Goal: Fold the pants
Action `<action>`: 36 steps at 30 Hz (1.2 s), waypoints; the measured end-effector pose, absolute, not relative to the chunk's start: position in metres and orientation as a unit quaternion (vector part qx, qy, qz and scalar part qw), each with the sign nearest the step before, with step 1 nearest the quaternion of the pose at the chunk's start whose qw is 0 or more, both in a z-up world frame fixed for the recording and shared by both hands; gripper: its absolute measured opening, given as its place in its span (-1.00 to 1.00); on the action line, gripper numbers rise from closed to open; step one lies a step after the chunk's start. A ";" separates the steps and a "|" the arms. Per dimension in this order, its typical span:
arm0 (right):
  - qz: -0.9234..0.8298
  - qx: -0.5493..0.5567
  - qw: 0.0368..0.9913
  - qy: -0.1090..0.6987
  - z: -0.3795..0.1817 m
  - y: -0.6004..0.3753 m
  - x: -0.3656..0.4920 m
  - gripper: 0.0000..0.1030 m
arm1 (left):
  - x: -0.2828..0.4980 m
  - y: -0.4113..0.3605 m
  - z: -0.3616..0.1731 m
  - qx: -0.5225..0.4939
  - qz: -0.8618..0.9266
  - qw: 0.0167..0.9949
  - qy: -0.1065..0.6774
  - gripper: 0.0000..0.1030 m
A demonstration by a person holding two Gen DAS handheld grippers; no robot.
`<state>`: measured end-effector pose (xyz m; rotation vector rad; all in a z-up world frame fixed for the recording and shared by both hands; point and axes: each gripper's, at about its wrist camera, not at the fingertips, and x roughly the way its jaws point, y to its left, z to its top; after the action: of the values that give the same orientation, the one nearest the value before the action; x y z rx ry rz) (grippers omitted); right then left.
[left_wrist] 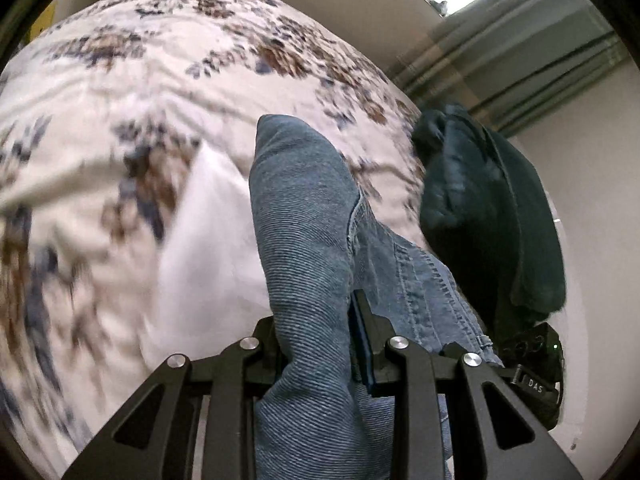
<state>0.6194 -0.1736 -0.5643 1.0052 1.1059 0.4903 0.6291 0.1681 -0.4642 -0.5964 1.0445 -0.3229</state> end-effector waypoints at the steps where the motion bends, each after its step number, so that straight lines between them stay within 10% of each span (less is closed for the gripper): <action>1: 0.225 0.452 0.707 0.496 -0.572 -0.163 0.643 -0.32 | 0.640 0.174 -0.469 -0.277 -0.151 0.814 0.488 -0.53; 7: 0.212 0.446 0.700 0.517 -0.643 -0.134 0.709 -0.28 | 0.696 0.199 -0.541 -0.252 -0.119 0.803 0.527 -0.34; 13: 0.183 0.407 0.679 0.584 -0.667 -0.138 0.699 0.09 | 0.661 0.206 -0.551 -0.214 -0.078 0.805 0.548 0.34; 15: 0.150 0.373 0.701 0.589 -0.655 -0.145 0.688 0.54 | 0.645 0.205 -0.542 -0.183 -0.057 0.817 0.544 0.36; 36: -0.044 0.035 0.815 0.577 -0.551 -0.101 0.654 0.85 | 0.602 0.153 -0.481 -0.022 0.049 0.843 0.536 0.93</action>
<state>0.6539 -0.1015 -0.5515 0.0742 1.2320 -0.0928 0.6019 0.1532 -0.4808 -0.0460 1.1310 0.1042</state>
